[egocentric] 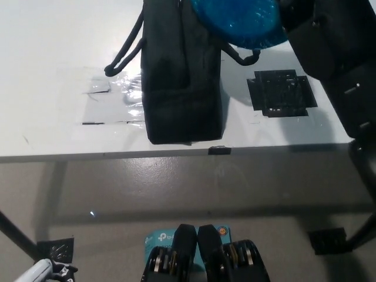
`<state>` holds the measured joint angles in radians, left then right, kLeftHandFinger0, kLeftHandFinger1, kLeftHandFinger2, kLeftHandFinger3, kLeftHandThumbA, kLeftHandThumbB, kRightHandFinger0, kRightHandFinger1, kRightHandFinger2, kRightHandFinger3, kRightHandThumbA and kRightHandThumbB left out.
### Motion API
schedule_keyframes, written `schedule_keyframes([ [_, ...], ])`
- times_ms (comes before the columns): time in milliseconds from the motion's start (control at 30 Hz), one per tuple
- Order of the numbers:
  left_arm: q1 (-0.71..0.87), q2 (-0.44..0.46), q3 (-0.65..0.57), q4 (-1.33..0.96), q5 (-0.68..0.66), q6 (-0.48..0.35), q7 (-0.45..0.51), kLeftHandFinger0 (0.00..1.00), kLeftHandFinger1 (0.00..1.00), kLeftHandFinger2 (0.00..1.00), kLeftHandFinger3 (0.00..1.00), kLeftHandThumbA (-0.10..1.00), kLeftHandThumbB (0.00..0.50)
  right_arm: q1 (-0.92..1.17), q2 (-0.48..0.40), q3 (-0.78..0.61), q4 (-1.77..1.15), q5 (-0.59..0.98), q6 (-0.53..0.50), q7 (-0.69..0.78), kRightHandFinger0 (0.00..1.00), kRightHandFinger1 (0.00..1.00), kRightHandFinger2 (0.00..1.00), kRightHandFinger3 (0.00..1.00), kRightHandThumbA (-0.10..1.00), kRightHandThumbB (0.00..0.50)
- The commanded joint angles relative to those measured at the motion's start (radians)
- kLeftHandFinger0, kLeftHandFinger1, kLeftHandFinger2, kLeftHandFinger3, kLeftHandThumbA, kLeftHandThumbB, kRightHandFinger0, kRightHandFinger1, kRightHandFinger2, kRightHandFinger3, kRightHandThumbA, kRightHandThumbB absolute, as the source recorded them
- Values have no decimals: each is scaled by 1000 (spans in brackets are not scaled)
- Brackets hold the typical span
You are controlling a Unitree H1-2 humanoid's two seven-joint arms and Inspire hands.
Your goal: The robot uses its right hand to pick up a stack of plates kept in the middle of the desk and put it inside a bag kept next to it
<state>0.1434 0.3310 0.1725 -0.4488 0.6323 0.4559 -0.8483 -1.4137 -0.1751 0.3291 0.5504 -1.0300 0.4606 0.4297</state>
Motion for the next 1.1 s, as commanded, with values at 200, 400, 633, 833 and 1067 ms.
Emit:
schedule_keyframes([
  [200, 3, 23, -16, -9, 5, 14, 19, 762, 776, 839, 963, -100, 0, -314, 28, 63, 278, -42, 9, -13, 0, 0, 39, 417, 33, 13],
  [400, 5, 25, -27, -29, 27, 14, -1, 750, 773, 836, 958, -100, 0, -353, 51, 121, 350, -25, 9, 52, 0, 0, 75, 595, 145, 25],
  [633, 10, 19, -26, -30, 19, 14, 4, 740, 764, 823, 944, -100, 1, -371, 88, 131, 456, -10, 9, 26, 0, 46, 245, 543, 108, 90],
  [833, 0, 4, -23, -22, 29, 14, -10, 742, 773, 830, 948, -100, 0, -363, 128, 62, 510, -24, 9, 13, 0, 26, 429, 567, -4, 27],
  [1067, -1, 8, -33, -23, 42, 14, -17, 745, 763, 824, 935, -100, 3, -362, 159, -3, 600, -75, 9, 18, 57, 242, 525, 1000, 182, 0],
])
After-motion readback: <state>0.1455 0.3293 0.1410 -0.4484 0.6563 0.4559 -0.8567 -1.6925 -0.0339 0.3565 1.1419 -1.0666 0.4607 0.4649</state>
